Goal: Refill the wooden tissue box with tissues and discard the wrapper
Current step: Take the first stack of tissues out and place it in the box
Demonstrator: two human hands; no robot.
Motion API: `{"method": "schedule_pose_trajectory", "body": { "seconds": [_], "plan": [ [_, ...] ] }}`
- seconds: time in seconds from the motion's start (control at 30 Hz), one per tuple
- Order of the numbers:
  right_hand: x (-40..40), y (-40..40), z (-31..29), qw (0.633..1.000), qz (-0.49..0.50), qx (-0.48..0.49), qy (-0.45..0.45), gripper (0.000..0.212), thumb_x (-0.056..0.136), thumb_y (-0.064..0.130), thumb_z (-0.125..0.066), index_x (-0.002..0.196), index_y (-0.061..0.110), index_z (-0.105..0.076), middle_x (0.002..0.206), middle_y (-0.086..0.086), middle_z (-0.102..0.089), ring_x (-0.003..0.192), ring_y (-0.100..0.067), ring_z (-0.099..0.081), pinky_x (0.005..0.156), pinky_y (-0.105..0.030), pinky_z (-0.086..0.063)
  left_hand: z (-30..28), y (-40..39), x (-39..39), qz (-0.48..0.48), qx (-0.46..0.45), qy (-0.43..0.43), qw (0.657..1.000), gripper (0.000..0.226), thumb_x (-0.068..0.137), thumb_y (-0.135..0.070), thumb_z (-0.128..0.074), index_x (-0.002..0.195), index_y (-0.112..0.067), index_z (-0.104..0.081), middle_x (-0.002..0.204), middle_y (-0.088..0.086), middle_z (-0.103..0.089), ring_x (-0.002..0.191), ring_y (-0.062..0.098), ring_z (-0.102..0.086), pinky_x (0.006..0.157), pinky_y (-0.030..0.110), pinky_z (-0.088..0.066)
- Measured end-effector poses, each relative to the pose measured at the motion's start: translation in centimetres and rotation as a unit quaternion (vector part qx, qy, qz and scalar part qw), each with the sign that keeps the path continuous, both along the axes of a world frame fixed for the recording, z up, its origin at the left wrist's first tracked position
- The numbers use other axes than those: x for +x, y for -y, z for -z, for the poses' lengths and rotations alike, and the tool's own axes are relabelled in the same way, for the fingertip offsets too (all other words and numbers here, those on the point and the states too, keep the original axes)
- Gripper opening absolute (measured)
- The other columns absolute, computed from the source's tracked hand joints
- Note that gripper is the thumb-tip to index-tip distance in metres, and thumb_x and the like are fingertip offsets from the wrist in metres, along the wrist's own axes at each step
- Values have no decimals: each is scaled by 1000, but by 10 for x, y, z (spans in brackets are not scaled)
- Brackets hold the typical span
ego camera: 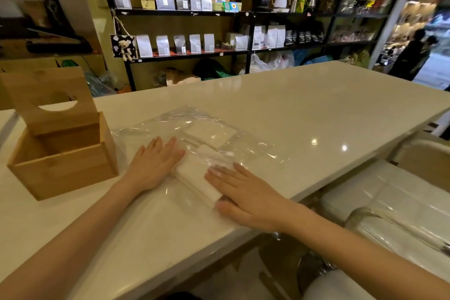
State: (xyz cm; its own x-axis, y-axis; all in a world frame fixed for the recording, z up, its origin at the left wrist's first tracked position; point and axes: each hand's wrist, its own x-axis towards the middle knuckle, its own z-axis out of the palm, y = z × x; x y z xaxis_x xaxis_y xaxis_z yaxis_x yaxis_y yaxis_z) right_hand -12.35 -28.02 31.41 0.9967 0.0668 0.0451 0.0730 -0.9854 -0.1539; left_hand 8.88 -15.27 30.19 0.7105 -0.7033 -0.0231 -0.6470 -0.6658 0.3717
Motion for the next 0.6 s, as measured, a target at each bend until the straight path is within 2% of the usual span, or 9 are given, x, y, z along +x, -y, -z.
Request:
{"method": "schedule_pose_trajectory", "body": {
  "seconds": [0.1,0.17,0.23,0.33,0.4,0.47,0.53,0.6],
  "plan": [
    [-29,0,-1,1000,-7,10,17,74,86,64,-23,147,24,-8,158,4,-6,144,-4,3,115,-29,15,1,-1,0,49,51,44,997,99,57,-73,3,145,-28,-2,156,16,-6,145,25,-1,115,45,-2],
    [-43,2,5,999,-6,-5,36,78,83,64,-36,146,26,-12,156,7,-12,143,-3,-2,116,-33,14,1,-2,1,58,62,59,995,103,53,-74,5,145,-27,-5,156,16,-8,144,25,-1,115,46,-3],
    [-53,5,14,996,-2,-27,87,70,83,52,-49,143,26,-25,151,6,-31,141,-5,-19,119,-40,1,-1,-1,-1,72,76,77,992,103,55,-73,5,146,-26,-6,156,15,-8,144,24,0,115,49,-3],
    [-64,8,13,992,5,-16,127,50,83,29,-53,132,23,-44,133,4,-57,128,-8,-44,113,-48,-22,-2,-2,-4,59,52,65,995,101,57,-77,-2,145,-27,-6,157,8,-1,145,18,2,115,47,2],
    [-69,9,2,989,13,40,142,46,83,21,-54,129,23,-48,129,4,-61,123,-6,-49,112,-43,-31,-1,-4,-4,61,41,71,995,104,55,-78,-1,145,-27,-6,158,6,0,145,16,2,115,46,4],
    [-75,7,-16,978,39,142,150,42,84,23,-56,126,27,-52,124,10,-63,116,-3,-55,104,-31,-43,1,-5,-3,63,34,78,994,102,56,-78,-1,145,-27,-7,158,4,-1,145,15,0,115,46,5],
    [-80,5,-41,947,75,269,158,31,82,27,-60,113,34,-61,108,25,-67,101,3,-62,86,-15,-50,3,-4,-3,65,25,90,994,101,58,-77,0,145,-27,-9,158,3,-4,145,14,-1,116,46,4],
    [-78,10,-66,898,116,388,170,23,79,19,-67,94,36,-67,88,27,-71,86,3,-66,73,-10,-50,4,-4,-4,61,11,100,993,98,61,-75,-1,145,-26,-12,158,2,-5,145,13,-2,116,46,3]
  ]
}}
